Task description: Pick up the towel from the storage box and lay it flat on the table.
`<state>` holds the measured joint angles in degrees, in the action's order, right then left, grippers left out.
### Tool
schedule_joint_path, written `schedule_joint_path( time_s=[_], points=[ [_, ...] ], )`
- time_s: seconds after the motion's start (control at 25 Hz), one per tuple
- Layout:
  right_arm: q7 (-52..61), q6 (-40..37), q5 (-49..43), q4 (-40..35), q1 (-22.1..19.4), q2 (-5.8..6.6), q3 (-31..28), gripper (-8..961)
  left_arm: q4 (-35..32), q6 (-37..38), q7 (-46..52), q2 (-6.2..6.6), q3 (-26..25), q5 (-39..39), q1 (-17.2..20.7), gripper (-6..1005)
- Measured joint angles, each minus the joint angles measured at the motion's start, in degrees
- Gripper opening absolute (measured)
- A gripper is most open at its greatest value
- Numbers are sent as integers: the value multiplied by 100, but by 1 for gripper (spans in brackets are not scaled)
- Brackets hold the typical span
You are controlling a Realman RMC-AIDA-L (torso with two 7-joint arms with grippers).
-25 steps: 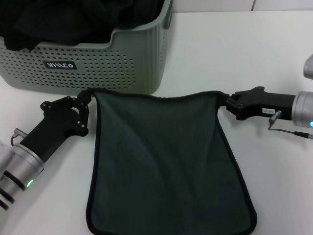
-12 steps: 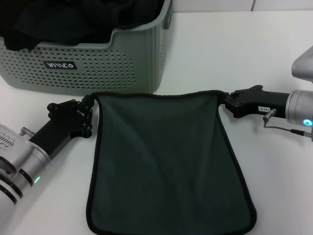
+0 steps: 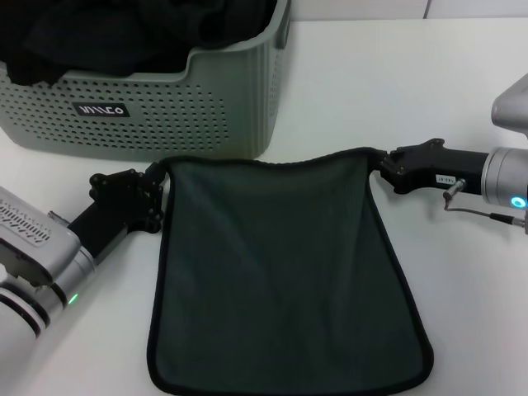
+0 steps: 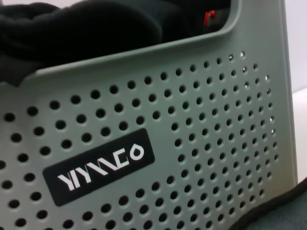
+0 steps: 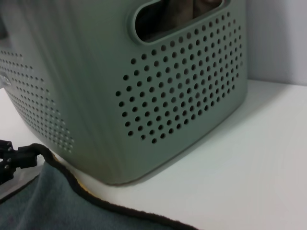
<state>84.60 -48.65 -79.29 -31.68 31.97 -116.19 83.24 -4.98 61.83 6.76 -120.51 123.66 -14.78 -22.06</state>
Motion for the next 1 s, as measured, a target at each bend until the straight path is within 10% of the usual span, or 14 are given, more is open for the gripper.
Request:
schedule_joint_path(
  time_s=[0.56,0.72,1.0],
  points=[
    [-29,174,-3,-1,44,0,17,49,-54,-137,-59,2,28,17,-40,118],
    [-2,51,7,-13,23,1,4,195,-119,-137,-60,3,11,10,6,121],
    [8,-428,-13,-463,-333,33,-15,565,-133,175,9,26,41,18,205,444]
  ],
)
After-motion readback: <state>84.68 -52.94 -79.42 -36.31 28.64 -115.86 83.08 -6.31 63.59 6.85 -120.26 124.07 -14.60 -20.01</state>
